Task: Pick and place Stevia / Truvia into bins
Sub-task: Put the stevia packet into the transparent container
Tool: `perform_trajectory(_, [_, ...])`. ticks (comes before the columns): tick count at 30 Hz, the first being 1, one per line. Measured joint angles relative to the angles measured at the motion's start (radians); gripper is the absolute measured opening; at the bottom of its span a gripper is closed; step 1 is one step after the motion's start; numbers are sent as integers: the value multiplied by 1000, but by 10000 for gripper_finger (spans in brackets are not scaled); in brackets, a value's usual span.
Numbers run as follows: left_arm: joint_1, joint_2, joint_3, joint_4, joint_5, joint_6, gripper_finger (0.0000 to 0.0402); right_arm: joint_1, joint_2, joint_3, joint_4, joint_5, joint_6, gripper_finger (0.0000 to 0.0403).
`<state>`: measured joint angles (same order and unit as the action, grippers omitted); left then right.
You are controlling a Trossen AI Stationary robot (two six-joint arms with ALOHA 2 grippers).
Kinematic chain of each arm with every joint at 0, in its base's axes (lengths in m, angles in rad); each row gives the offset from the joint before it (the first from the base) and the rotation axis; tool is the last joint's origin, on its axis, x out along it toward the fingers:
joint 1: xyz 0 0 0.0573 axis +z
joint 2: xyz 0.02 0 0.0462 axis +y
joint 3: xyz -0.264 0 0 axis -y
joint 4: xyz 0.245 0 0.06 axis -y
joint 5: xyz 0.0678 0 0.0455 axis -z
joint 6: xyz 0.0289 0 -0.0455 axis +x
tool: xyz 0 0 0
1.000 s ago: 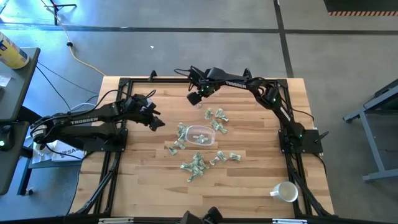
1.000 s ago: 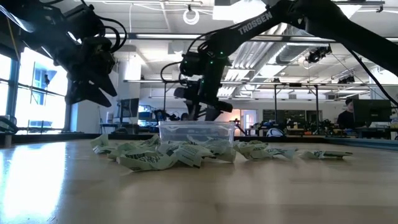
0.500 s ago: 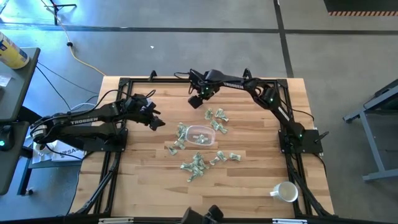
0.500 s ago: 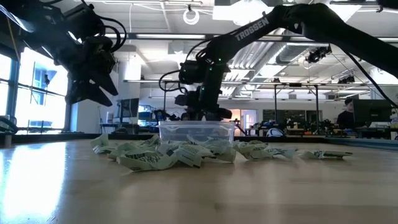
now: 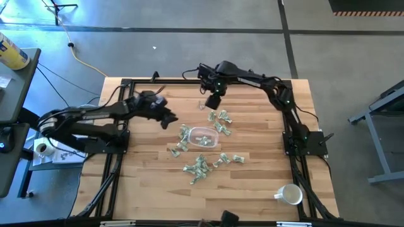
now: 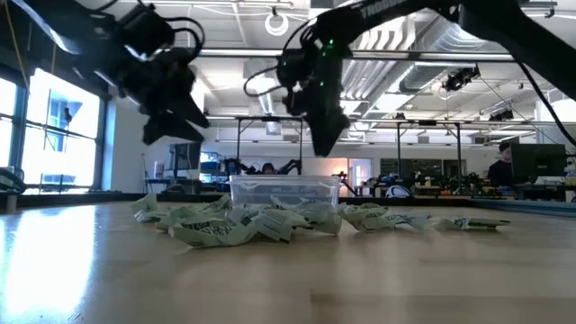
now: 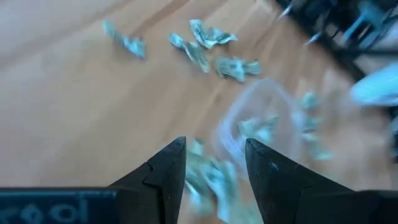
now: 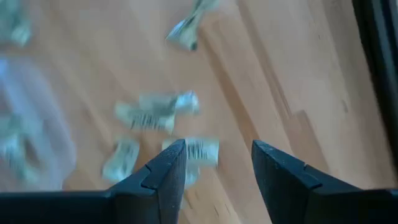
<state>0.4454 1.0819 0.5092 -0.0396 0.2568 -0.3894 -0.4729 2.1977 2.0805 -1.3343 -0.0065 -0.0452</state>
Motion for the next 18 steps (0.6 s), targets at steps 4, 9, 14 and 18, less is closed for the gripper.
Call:
perform_trajectory(4, [0, 215, 134, -6, -58, 325, 200, -1, -69, -1, -76, 13, -83, 196])
perform_trajectory(9, [0, 444, 327, -45, -87, 722, 185, 11, -157, -1, -126, 15, -103, 218])
perform_trajectory(14, [18, 615, 516, -109, -116, 958, 166, 42, -222, -2, -169, 103, -103, 235])
perform_trajectory(18, [44, 735, 640, -226, -142, 1102, 165, 58, -260, -2, -184, 150, -88, 244])
